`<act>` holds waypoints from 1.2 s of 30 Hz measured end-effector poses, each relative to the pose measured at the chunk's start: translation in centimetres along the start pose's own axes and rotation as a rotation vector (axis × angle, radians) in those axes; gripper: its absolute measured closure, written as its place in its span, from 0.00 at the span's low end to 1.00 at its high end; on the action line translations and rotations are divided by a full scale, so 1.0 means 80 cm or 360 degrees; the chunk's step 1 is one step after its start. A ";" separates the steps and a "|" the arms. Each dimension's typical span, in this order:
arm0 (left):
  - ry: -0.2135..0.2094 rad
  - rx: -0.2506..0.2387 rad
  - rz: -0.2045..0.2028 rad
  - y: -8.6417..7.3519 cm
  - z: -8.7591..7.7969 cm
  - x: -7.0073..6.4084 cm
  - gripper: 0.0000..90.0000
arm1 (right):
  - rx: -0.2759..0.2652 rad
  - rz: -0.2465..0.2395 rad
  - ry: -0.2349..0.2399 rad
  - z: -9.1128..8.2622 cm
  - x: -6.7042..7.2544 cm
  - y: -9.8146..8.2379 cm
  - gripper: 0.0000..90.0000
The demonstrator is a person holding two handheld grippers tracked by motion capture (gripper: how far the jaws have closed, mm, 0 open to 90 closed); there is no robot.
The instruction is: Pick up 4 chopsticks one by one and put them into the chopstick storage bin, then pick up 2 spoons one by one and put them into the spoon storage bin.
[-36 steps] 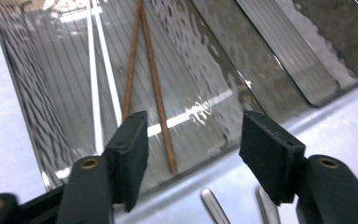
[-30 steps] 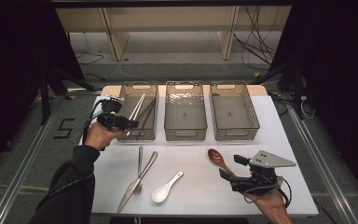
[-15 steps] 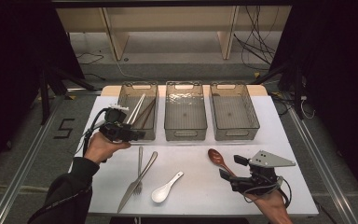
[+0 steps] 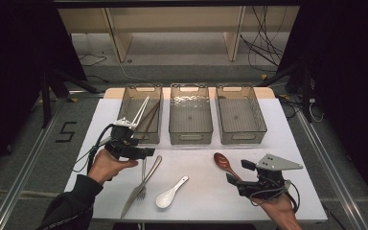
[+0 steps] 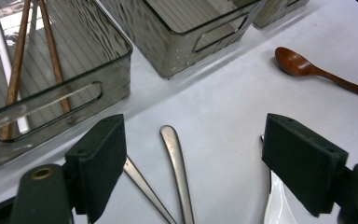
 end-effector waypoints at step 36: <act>-0.0025 0.0043 0.0045 -0.046 0.001 -0.039 0.18 | 0.0287 0.0024 -0.0082 0.023 -0.025 -0.011 0.30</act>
Point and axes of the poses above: each handheld gripper's, and its own axes: z roughly forward along the jaws, y roughly out of its top, x roughly to its left, the point moved 5 cm from there along z, roughly forward along the jaws, and after that the axes turned 3 degrees about -y, right-handed, at the moved point
